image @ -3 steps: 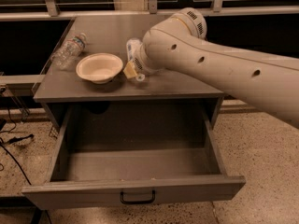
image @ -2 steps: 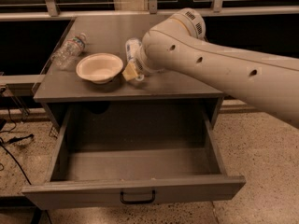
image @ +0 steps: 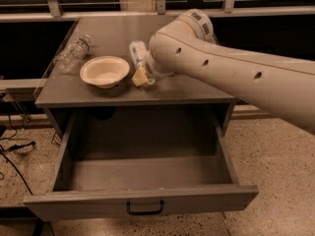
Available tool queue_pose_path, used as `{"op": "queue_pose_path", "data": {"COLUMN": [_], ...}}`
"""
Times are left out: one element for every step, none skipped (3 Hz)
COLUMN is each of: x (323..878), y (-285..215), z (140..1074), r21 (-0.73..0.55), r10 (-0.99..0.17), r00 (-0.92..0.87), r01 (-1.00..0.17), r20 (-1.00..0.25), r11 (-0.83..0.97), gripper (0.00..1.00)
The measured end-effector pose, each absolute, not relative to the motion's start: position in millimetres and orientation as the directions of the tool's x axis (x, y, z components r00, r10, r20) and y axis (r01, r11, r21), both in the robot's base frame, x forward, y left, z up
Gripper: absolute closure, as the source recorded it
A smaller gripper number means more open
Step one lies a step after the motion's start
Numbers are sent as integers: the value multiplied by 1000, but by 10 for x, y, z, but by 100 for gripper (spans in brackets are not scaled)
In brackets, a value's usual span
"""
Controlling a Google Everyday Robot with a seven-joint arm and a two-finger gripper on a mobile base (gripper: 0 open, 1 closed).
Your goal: Place blue plastic bottle into top drawer
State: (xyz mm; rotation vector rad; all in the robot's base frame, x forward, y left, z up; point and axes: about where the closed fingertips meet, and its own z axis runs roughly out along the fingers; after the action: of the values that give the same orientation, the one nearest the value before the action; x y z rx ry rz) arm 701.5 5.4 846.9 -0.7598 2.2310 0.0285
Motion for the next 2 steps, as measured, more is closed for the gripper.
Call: {"op": "queue_pose_path", "data": {"x": [7015,7015], "y": [54,54], "z": [8469,8469], "r21": [-208,-208], "r10": [-513,-513], "r00": [-530,-530], "r01": [-530,-530], "r20": [-675,-675], "r11": [822,822], "gripper": [60,83]}}
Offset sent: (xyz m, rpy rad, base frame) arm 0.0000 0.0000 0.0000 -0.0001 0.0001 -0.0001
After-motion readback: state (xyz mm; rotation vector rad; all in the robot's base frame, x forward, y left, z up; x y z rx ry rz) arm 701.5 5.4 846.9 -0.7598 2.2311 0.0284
